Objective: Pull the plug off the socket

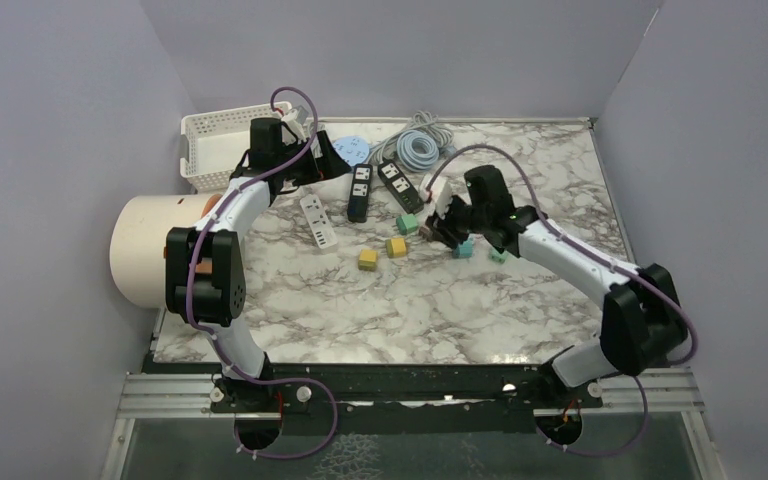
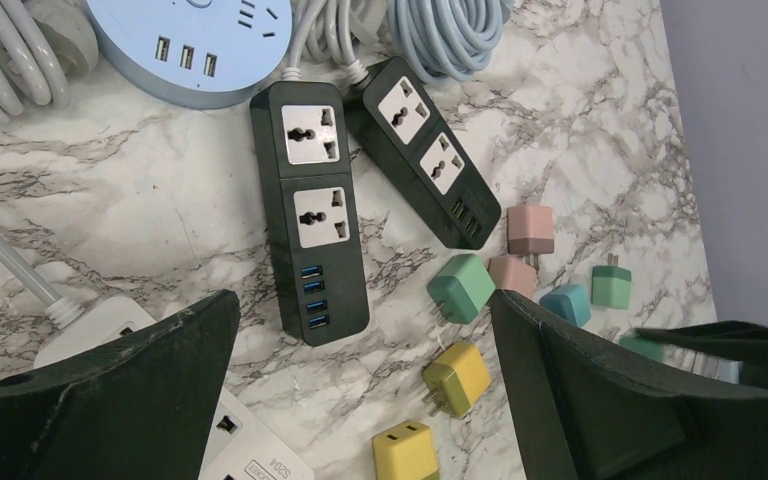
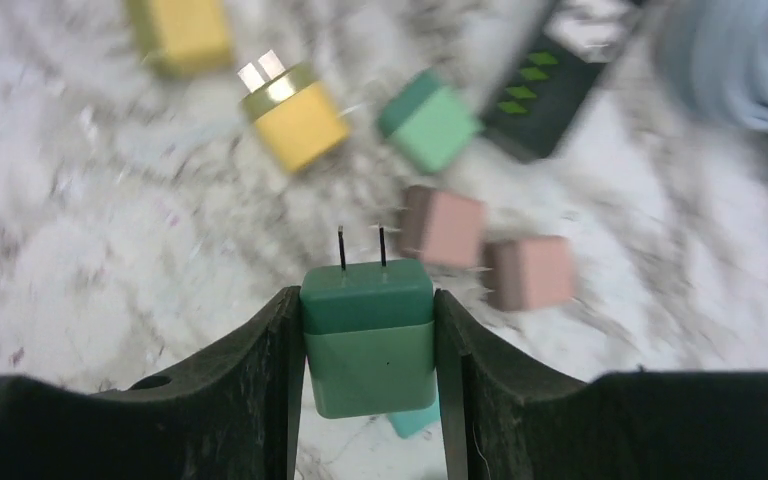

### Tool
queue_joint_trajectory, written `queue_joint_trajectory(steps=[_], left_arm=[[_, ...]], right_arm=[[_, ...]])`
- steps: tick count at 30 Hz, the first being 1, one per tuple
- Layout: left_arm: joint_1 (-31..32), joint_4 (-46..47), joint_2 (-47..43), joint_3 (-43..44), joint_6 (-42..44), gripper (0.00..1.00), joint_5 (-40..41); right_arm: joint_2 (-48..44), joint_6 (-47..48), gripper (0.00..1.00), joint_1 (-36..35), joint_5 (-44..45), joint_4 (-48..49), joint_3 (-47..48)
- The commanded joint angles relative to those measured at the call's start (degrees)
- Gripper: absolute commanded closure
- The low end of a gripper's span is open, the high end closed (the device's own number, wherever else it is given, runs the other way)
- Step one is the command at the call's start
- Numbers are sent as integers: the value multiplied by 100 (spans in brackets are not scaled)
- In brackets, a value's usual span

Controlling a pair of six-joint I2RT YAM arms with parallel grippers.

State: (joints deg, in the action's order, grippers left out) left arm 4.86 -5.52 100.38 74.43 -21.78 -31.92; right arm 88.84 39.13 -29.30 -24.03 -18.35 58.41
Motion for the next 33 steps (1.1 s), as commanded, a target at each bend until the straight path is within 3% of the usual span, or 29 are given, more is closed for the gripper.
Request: queue_joint_trajectory(steps=[1,3,6,12,22,27,33], left_arm=[[-47,86,-256,-30,80,1,-162],[-47,93,-256,-34,73,1,-179],[-47,115,-256,-35,44,1,-229],[-47,33,-256,-34,85,1,-190],[-47,23,-260,-27,77,1,-200],[-47,15,-261,-17,69,1,-209],[-47,6,-258,-12,71,1,-218]], right_arm=[[-812,-3414,99,167,2631,1264,242],[-573,-4265,99,573,3106,273,791],[8,-5225,99,1265,2827,-901,1374],[700,-6205,99,1620,2285,-1282,1208],[1346,-6358,98,1620,2047,-1239,945],[1573,-6275,70,1612,2099,-1289,958],[1451,-6167,23,1550,2278,-1315,1053]])
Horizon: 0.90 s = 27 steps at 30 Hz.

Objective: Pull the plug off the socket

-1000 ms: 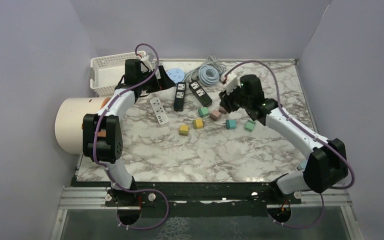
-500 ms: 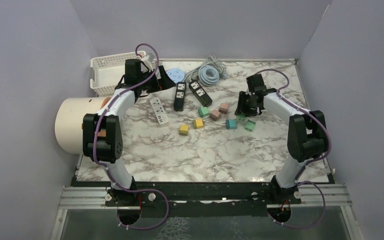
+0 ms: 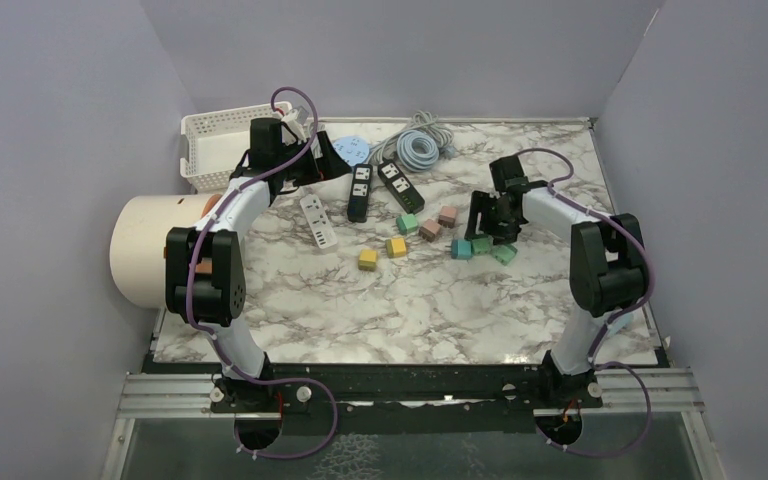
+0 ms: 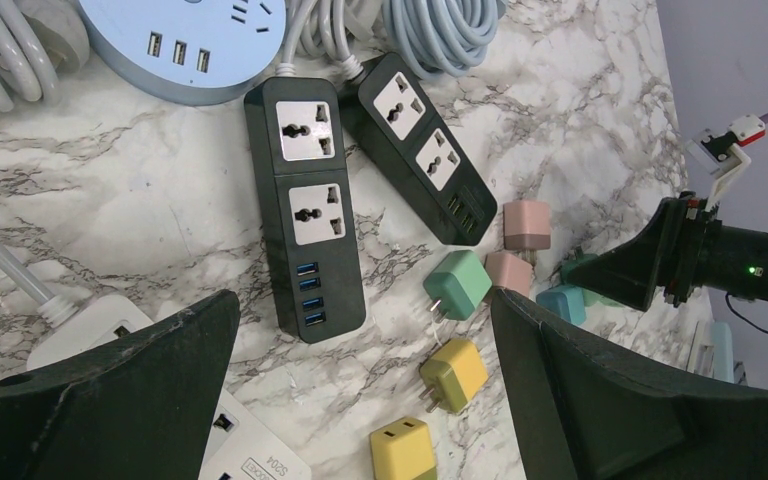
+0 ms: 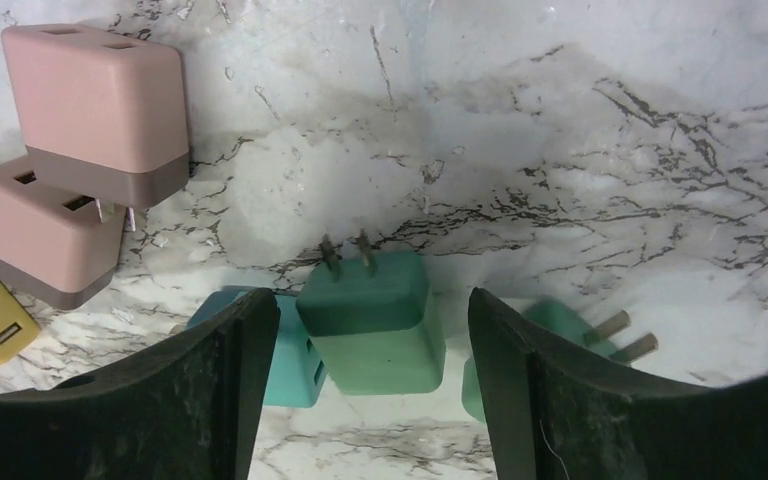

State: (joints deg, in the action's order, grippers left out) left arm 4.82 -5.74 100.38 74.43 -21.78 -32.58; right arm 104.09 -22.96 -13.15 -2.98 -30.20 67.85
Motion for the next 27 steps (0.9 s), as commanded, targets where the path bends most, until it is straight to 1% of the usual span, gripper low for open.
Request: queue_joint_trajectory(steps=[1,2,3,6,8,10,12,14,16,18,20,22,25,27], left_arm=[[-45,24,-257,-7,69,1,-159],[-49,28,-256,-6,70,1,-161],[-48,23,-256,-8,69,1,-161],[-42,32,-256,-16,69,1,-163],[-42,41,-256,-17,70,1,-161],[-43,46,-258,-25,55,1,-169],[-43,51,-261,-29,45,1,-170],[-47,43,-256,-36,47,1,-166],[-43,33,-258,-50,72,1,-146],[-43,21,-256,-58,94,1,-139],[-42,29,-387,-61,103,1,-143],[-42,29,-442,-74,106,1,-163],[-42,43,-462,-78,111,1,-178],[-42,38,-475,-79,121,1,-182]], right_arm=[[-116,83,12,-99,258,-135,153],[-177,123,3,-143,313,-140,201],[-234,172,0,-189,366,-125,254],[-484,414,0,-457,482,79,384],[-572,516,0,-755,652,182,560],[-481,472,0,-1074,750,168,864],[-296,191,0,-1276,613,151,1204],[-133,47,0,-1464,422,351,1419],[34,311,0,-1680,451,534,1635],[199,1046,0,-1750,180,856,1736],[453,2083,2,-1753,-365,880,1962],[763,3130,6,-1753,-903,543,2339],[1236,4731,10,-1750,-1435,-306,2856],[1319,5741,11,-1753,-1741,-491,2796]])
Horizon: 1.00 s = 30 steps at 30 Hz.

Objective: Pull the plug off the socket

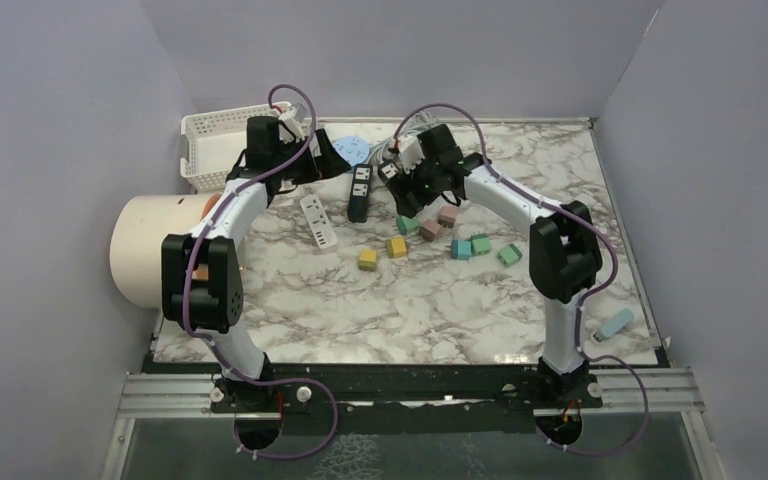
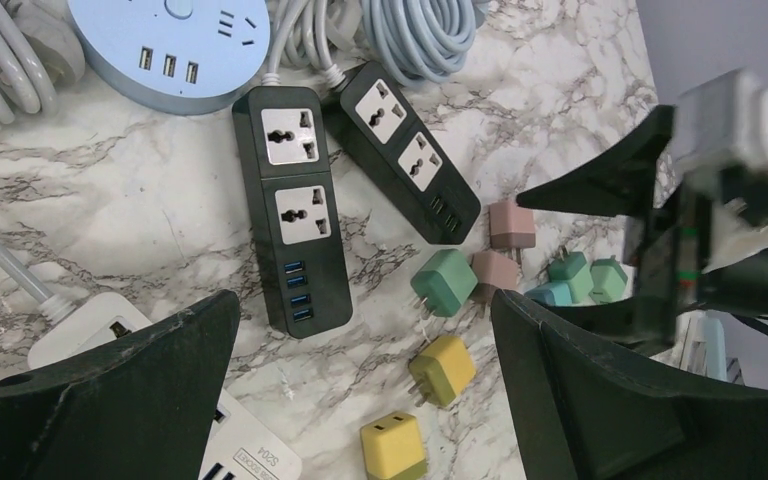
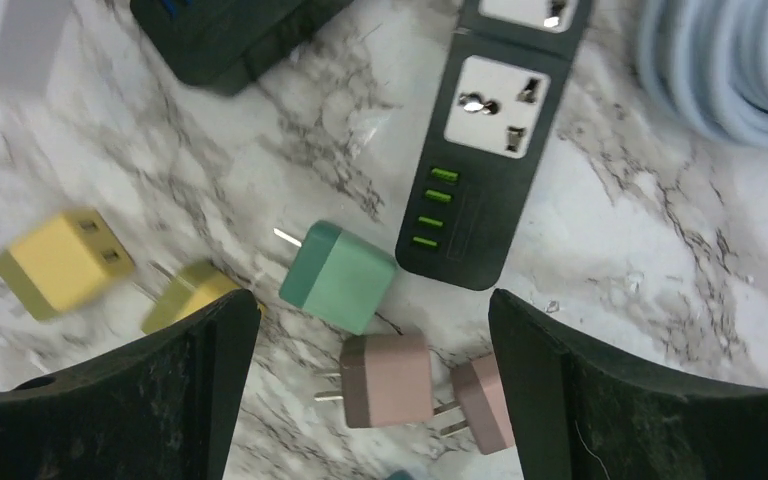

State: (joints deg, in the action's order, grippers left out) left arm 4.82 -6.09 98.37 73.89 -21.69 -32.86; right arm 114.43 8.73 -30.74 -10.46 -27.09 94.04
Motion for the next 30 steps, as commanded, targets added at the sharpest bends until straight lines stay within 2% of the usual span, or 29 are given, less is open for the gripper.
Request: queue_joint_trajectory(steps=[1,4,7,9,12,15,19,30], left_arm=[[-47,72,-279,-26,120,1,-143],[-51,61,-292,-24,147,1,-142],[-51,61,-292,-21,148,1,-148],[-52,68,-283,-15,152,1,-165],[-60,70,-291,-15,148,1,-185],[-69,64,-301,-22,164,1,-178],[-78,92,-277,-24,148,1,-215],[-148,180,-235,-41,43,1,-370]], right_arm=[[240,3049,11,7,-1072,-721,53],[-82,4340,10,87,-1505,-249,-458],[-273,5752,8,261,-2224,-303,-594],[-138,6323,10,367,-2610,-612,-300],[551,6978,15,509,-3006,-1625,600],[1079,7222,17,534,-3080,-2196,1291],[1556,7623,25,431,-3351,-2967,1913],[1732,7564,26,87,-3019,-2798,1346]])
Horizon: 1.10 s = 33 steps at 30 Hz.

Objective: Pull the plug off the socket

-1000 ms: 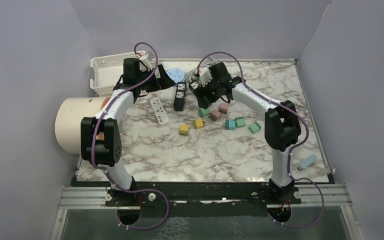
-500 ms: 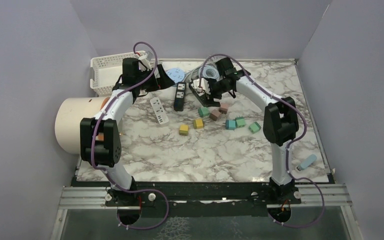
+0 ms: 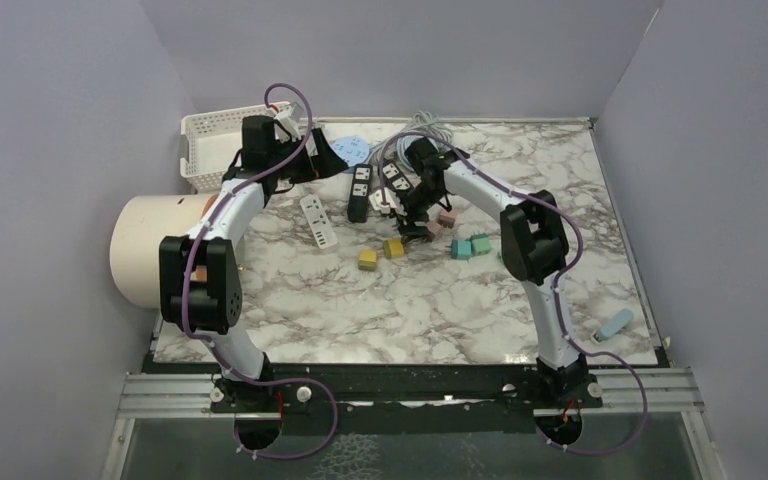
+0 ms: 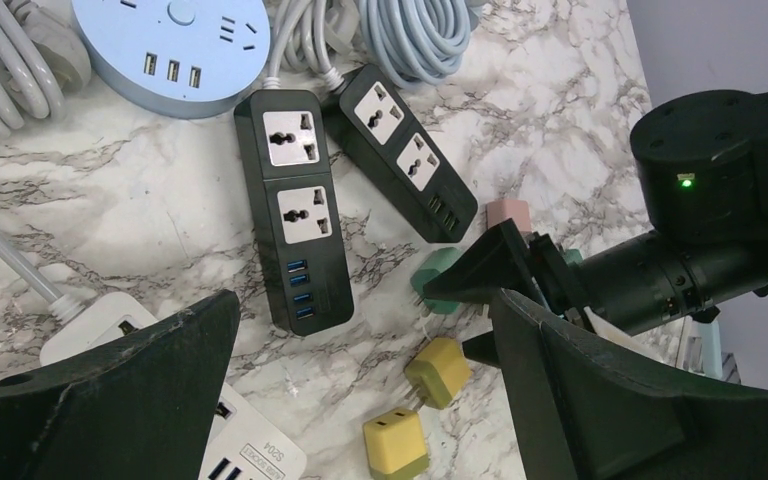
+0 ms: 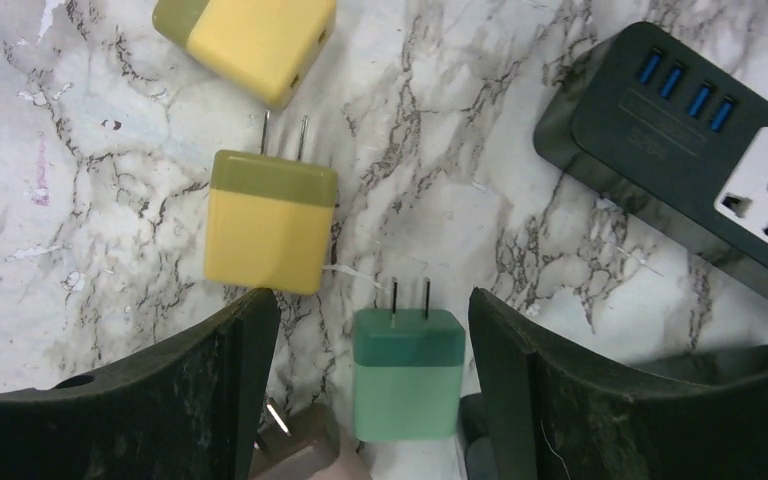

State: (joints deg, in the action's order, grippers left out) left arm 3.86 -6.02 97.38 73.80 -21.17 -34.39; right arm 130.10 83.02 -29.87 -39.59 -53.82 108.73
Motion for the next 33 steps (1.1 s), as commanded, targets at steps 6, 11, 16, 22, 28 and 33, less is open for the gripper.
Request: queue_joint_trajectory(steps=[6,11,16,22,28,33], left_arm=[[-78,187,-141,-32,-8,1,-226],[-104,187,-141,-32,-10,1,-242],[-137,204,-149,-51,-23,1,-252],[-157,219,-167,-50,-29,1,-277],[-159,229,-167,-59,-43,1,-303],[-166,237,-167,-51,-45,1,-314]], right_arm=[[293,187,27,-1,-82,122,-95],[256,203,27,-2,-40,354,-14],[184,148,27,7,-76,624,-4],[285,95,27,105,-124,415,134],[338,4,27,245,-165,294,85],[479,-86,27,297,-120,157,183]])
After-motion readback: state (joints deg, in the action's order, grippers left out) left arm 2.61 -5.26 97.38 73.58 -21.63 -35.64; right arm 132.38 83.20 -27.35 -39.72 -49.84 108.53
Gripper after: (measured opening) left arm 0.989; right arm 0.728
